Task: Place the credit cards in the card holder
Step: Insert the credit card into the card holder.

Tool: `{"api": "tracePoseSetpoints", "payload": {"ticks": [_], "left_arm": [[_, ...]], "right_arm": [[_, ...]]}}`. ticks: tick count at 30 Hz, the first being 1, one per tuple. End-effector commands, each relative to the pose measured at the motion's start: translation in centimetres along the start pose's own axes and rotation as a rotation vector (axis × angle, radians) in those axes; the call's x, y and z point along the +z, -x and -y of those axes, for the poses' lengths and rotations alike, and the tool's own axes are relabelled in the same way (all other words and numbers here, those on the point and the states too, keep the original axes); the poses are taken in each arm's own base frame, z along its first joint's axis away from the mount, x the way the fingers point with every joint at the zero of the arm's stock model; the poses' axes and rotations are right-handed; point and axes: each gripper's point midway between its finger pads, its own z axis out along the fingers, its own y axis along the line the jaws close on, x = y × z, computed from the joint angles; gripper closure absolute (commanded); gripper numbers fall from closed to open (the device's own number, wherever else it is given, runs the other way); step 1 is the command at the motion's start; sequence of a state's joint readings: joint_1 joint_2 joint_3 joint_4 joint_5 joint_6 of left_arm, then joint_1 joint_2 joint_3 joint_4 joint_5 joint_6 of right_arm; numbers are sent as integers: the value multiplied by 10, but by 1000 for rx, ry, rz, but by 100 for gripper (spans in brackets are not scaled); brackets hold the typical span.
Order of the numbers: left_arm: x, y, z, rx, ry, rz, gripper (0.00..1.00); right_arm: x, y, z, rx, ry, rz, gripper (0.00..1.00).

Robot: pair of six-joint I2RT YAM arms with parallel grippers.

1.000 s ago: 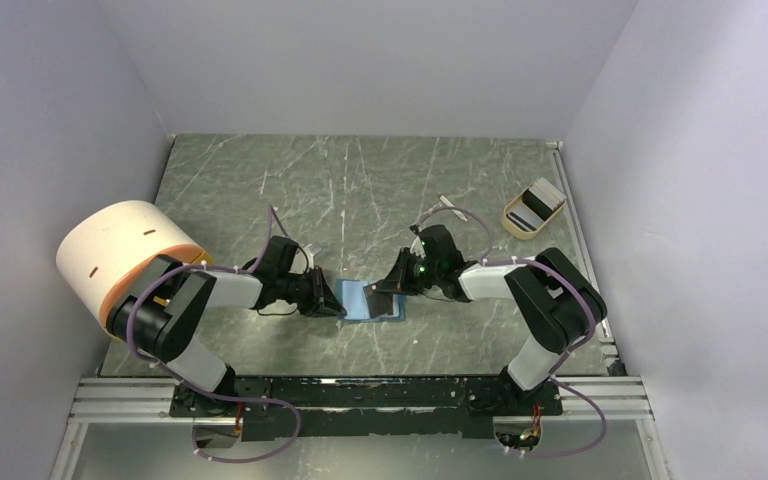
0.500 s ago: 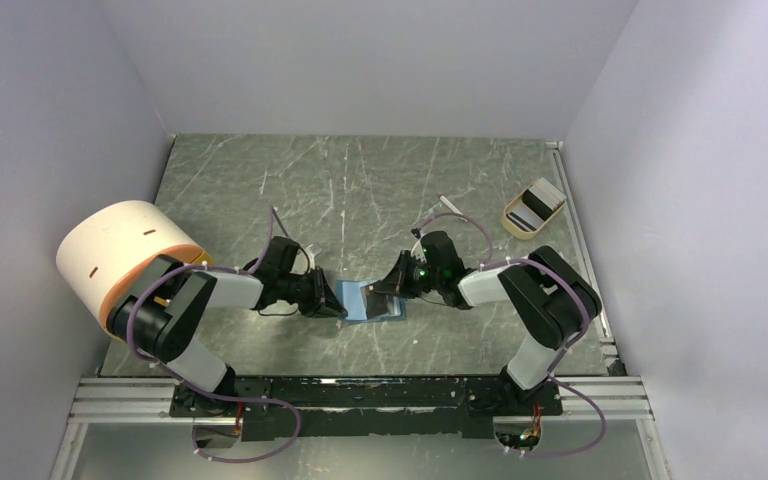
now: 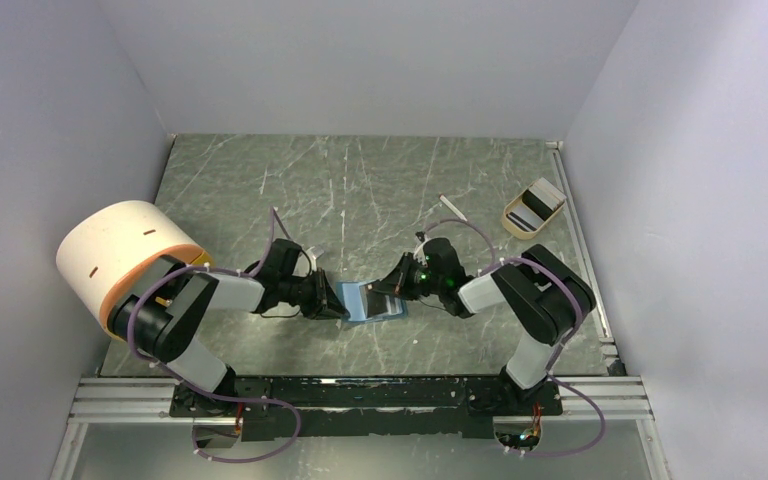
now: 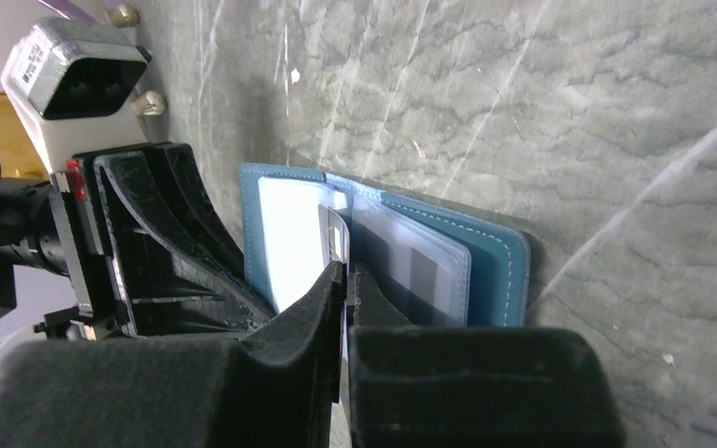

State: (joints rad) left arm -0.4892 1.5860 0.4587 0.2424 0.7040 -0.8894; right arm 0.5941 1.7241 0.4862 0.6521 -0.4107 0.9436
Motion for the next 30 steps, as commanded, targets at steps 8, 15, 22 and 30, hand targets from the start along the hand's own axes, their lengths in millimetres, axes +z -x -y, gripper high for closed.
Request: {"api": "tracePoseSetpoints", "payload": {"ticks": [8, 15, 22, 30], "left_arm": [[4, -13, 8, 12, -53, -41, 85], [7, -13, 8, 10, -56, -47, 84], [7, -14, 8, 10, -51, -49, 84], [7, -13, 7, 12, -44, -47, 84]], "right_arm": [[2, -4, 12, 45, -33, 52, 99], [8, -17, 16, 12, -55, -2, 89], [-6, -10, 40, -80, -262, -13, 72], [-24, 1, 45, -165, -383, -5, 63]]}}
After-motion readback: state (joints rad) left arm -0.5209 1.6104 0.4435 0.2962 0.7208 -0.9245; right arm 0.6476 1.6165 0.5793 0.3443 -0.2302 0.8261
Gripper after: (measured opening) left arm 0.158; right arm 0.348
